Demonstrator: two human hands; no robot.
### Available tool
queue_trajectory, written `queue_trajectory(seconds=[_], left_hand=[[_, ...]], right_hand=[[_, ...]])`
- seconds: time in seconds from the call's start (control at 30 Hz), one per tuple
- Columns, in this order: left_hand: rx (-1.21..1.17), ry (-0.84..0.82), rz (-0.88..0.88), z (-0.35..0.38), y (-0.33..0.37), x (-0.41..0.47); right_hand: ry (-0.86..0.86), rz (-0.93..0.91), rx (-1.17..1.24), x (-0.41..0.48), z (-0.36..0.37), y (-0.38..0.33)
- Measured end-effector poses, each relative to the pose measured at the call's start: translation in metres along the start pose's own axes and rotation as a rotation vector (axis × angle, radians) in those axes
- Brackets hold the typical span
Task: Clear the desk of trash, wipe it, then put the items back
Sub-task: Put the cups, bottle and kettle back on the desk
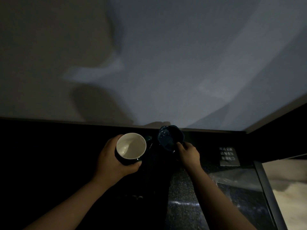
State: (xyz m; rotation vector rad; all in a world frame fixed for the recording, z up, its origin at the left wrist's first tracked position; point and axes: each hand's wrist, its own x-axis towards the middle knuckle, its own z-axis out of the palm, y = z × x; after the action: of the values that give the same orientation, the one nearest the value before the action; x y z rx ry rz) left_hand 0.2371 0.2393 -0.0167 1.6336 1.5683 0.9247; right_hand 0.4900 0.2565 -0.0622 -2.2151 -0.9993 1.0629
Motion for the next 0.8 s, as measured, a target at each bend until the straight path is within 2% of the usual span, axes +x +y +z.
queue_trajectory(seconds=[0.2, 0.33, 0.4, 0.47, 0.6, 0.8], left_hand=[[0.005, -0.018, -0.009, -0.002, 0.003, -0.005], [0.015, -0.038, -0.019, -0.003, 0.002, -0.007], [0.023, -0.060, -0.015, -0.004, 0.004, -0.008], [0.022, -0.083, 0.004, -0.008, 0.006, -0.010], [-0.005, -0.136, 0.069, -0.015, 0.014, -0.016], [0.014, -0.203, 0.107, -0.023, 0.014, -0.020]], right_hand=[[0.029, -0.013, 0.008, -0.016, -0.009, -0.002], [0.152, -0.304, 0.098, -0.058, -0.027, -0.018], [0.031, -0.447, 0.129, -0.075, -0.034, -0.027], [-0.156, -0.508, 0.123, -0.083, -0.036, -0.034], [-0.372, -0.617, -0.034, -0.084, -0.034, -0.042], [-0.547, -0.542, 0.105, -0.084, -0.039, -0.049]])
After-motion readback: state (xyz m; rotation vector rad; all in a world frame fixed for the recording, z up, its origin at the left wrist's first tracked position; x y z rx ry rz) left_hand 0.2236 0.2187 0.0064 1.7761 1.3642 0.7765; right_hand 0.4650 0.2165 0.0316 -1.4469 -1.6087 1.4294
